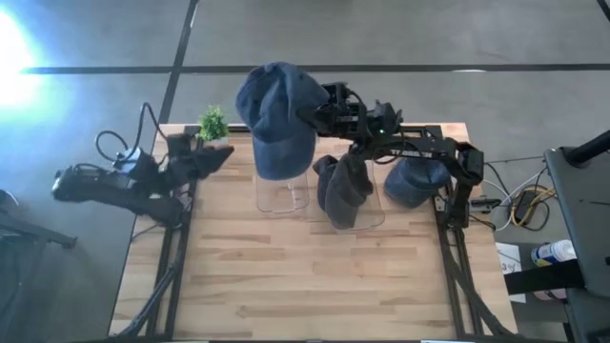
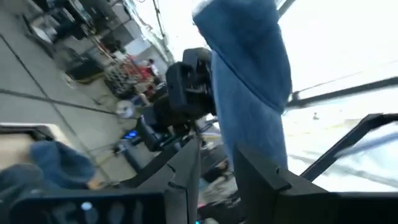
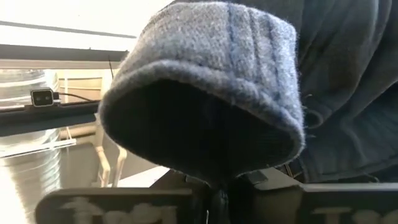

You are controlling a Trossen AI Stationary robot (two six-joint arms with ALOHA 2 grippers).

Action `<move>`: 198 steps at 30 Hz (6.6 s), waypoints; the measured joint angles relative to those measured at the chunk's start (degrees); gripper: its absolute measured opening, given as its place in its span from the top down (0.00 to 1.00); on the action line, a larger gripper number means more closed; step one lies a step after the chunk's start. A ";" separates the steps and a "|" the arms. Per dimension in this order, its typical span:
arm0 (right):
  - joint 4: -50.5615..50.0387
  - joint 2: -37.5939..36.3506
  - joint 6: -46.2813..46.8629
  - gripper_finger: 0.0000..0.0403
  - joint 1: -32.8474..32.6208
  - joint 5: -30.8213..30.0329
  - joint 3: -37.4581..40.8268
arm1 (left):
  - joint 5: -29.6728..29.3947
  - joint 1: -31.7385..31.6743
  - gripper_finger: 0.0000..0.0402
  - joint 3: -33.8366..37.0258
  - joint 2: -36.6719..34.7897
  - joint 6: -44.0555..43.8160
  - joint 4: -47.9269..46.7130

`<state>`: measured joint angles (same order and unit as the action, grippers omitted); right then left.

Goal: Pick & Place hat
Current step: Put the bottom blue cap into the left transparent bin

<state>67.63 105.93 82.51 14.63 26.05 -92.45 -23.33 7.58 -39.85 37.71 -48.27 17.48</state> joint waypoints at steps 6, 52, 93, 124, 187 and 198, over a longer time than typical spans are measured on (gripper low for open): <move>-1.47 -1.52 -1.56 0.93 -0.14 -0.05 0.00 | 23.42 -16.85 0.77 0.21 7.48 -9.31 15.89; -1.10 -1.70 -0.21 0.93 1.32 0.02 0.00 | 40.35 -28.48 0.77 0.02 18.23 -19.11 35.30; -0.85 -2.03 -0.50 0.93 2.91 1.46 0.00 | 50.95 -33.72 0.78 -1.35 20.01 -18.48 39.01; -1.20 -2.21 -1.41 0.93 3.64 1.57 0.00 | 54.87 -35.25 0.78 -4.79 22.43 -17.53 37.44; -10.26 -2.94 -4.76 0.93 5.16 -1.88 0.75 | 57.71 -36.29 0.78 -8.51 24.72 -12.86 44.74; -15.14 -2.95 -7.35 0.93 5.19 -1.78 0.77 | 57.69 -36.26 0.79 -8.51 24.82 -12.29 42.38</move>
<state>52.49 102.98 75.16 19.82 24.27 -91.68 34.36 -28.69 -48.36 62.53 -60.56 59.86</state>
